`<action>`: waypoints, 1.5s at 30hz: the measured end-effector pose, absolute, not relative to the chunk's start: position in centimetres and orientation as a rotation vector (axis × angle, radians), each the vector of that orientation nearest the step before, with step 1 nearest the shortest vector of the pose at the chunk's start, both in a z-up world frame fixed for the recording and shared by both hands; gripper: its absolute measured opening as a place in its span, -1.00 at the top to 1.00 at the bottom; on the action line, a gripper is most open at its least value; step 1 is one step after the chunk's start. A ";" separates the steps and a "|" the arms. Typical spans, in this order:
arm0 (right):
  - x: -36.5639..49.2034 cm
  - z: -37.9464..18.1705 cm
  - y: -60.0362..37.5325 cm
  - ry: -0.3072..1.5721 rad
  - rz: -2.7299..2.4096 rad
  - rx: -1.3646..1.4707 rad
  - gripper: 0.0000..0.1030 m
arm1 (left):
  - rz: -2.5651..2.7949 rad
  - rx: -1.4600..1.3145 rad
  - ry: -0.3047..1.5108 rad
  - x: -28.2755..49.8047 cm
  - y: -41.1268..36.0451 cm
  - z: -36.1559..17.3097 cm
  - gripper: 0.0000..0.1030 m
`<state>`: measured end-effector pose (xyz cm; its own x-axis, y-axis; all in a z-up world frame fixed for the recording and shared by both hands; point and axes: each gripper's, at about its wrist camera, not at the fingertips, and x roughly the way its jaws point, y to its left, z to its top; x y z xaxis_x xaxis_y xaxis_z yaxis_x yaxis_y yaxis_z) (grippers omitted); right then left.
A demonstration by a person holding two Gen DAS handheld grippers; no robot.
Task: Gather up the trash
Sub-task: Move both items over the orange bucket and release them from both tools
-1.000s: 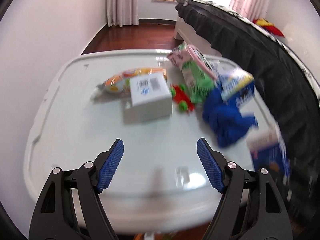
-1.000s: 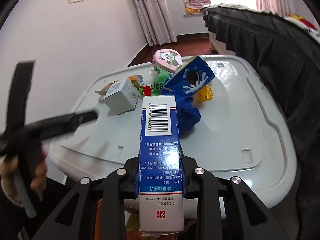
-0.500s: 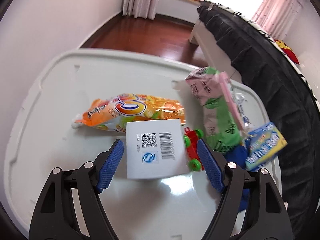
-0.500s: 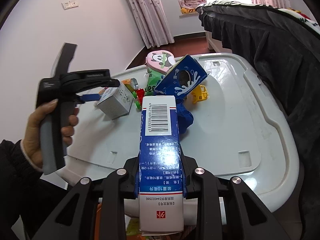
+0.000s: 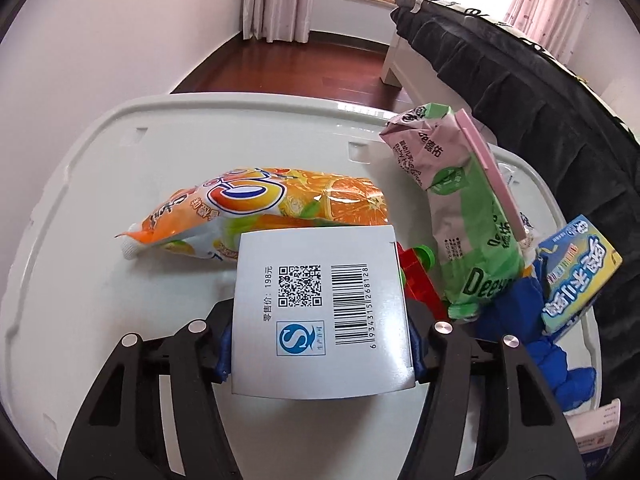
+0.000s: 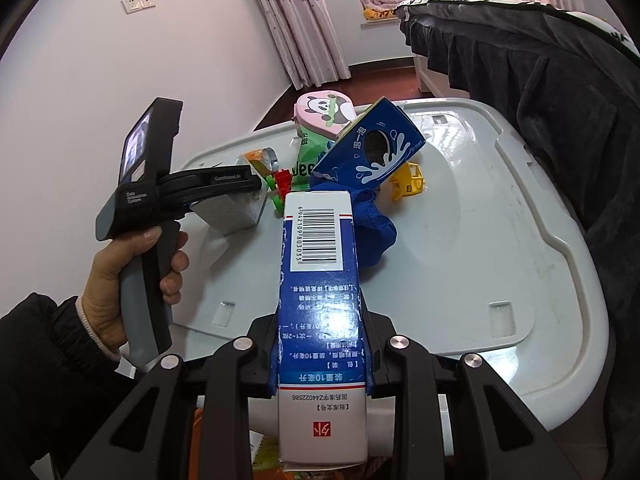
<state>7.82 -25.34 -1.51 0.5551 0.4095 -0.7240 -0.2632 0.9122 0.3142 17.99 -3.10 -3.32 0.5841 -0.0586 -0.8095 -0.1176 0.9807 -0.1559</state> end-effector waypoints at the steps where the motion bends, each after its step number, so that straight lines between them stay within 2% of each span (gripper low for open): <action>1: 7.8 -1.5 -25.3 0.897 0.398 0.175 0.44 | 0.038 -0.194 0.942 17.8 -3.2 -3.1 -0.16; 15: 6.7 -1.0 -25.0 0.870 0.358 0.168 0.44 | 0.000 -0.034 0.801 11.5 -5.3 4.2 -0.16; 27: 4.0 0.7 -25.3 0.840 0.378 0.163 0.44 | -0.060 0.059 0.753 0.6 -5.6 8.3 -0.16; 31: 1.3 1.5 -25.0 0.848 0.433 0.166 0.44 | -0.103 0.145 0.739 -4.6 -6.1 8.0 -0.16; 36: -2.7 2.4 -24.4 0.857 0.477 0.104 0.44 | -0.137 0.117 0.803 -8.7 -5.6 6.3 -0.16; 45: -7.3 0.8 -24.1 0.977 0.516 0.106 0.44 | -0.179 0.165 0.971 -12.3 -6.5 -0.2 -0.16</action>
